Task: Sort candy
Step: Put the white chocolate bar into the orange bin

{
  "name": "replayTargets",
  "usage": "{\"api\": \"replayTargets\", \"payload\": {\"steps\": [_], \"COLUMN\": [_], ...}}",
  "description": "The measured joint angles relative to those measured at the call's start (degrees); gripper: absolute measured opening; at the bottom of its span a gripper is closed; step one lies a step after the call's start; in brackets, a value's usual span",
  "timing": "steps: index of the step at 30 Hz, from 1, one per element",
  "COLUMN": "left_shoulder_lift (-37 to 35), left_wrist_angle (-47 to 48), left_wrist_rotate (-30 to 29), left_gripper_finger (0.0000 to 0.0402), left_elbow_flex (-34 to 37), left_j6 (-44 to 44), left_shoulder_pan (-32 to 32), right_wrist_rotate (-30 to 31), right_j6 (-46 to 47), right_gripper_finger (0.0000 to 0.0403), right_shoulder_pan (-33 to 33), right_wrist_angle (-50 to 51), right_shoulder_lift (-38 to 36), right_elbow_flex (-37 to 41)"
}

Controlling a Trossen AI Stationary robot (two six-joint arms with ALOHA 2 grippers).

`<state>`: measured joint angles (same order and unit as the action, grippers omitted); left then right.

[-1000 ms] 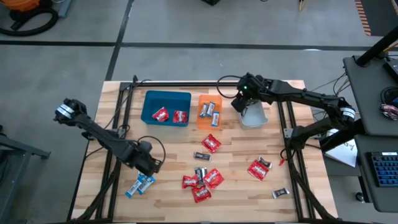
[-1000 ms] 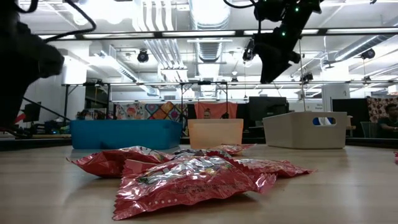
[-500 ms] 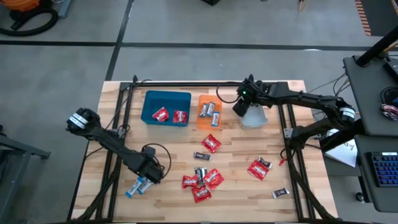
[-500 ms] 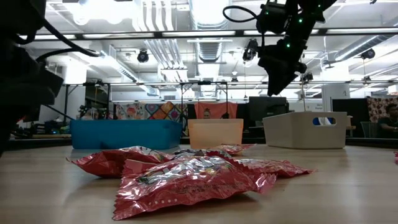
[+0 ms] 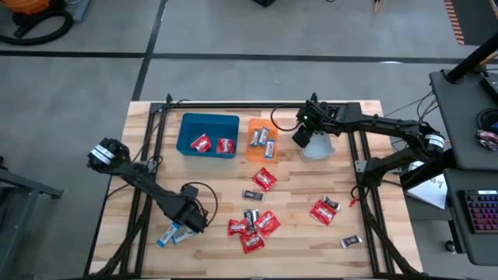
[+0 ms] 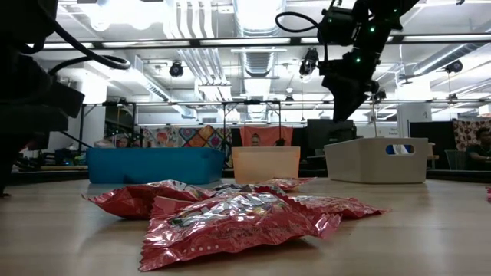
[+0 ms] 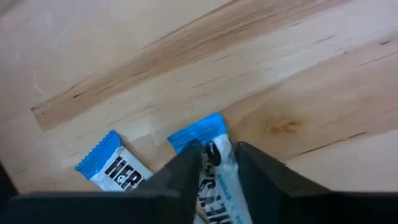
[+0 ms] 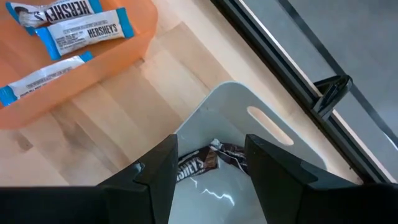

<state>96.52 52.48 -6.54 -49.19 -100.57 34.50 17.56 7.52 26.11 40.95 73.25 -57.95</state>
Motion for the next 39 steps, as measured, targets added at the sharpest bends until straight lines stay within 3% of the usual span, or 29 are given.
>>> {"api": "replayTargets", "payload": {"steps": [4, 9, 14, 19, 22, 24, 27, 32, 36, 39], "left_shoulder_lift": [-2.0, -5.5, -11.1, -17.7, -20.8, -22.6, -24.4, -25.4, -24.0, -21.9], "left_wrist_angle": [0.7, 0.1, -3.6, -14.9, -26.0, -34.4, -46.2, -60.8, -64.8, -67.7], "left_wrist_rotate": [-3.1, -7.3, -16.0, -27.9, -33.1, -33.5, -29.3, -8.4, 7.0, 11.8], "left_gripper_finger": [0.0012, 0.0010, 0.0002, 0.0001, 0.0000, 0.0000, 0.0000, 0.0000, 0.0000, 0.0000], "left_elbow_flex": [0.4, 0.4, 0.3, 0.3, 0.3, 0.3, 0.3, 0.3, 0.3, 0.3], "left_j6": [0.0, 1.1, 5.3, 21.7, 37.6, 50.4, 69.4, 94.2, 105.1, 108.4], "left_shoulder_pan": [-0.1, -0.1, -0.1, -0.1, -1.3, -3.3, -7.5, -18.4, -26.6, -31.4], "right_wrist_rotate": [0.0, 0.0, -2.4, -13.6, -20.8, -25.2, -29.5, -34.5, -40.2, -40.5], "right_j6": [-0.7, -0.9, -1.9, -5.8, -9.3, -11.2, -14.1, -19.1, -21.5, -21.2], "right_gripper_finger": [0.0180, 0.0179, 0.0179, 0.0179, 0.0179, 0.0179, 0.0179, 0.0179, 0.0179, 0.0179], "right_shoulder_pan": [0.0, 0.0, 0.0, -0.1, -1.0, -2.0, -3.9, -7.5, -10.0, -11.6], "right_wrist_angle": [-0.8, -1.4, -1.4, -5.1, -10.1, -14.2, -20.2, -32.8, -48.3, -58.7], "right_shoulder_lift": [0.0, 0.0, 0.0, 0.0, 0.0, -0.1, -0.3, -0.4, -0.4, -0.4], "right_elbow_flex": [0.0, 0.0, 0.0, 0.8, 2.2, 3.2, 4.5, 6.9, 10.8, 13.8]}}
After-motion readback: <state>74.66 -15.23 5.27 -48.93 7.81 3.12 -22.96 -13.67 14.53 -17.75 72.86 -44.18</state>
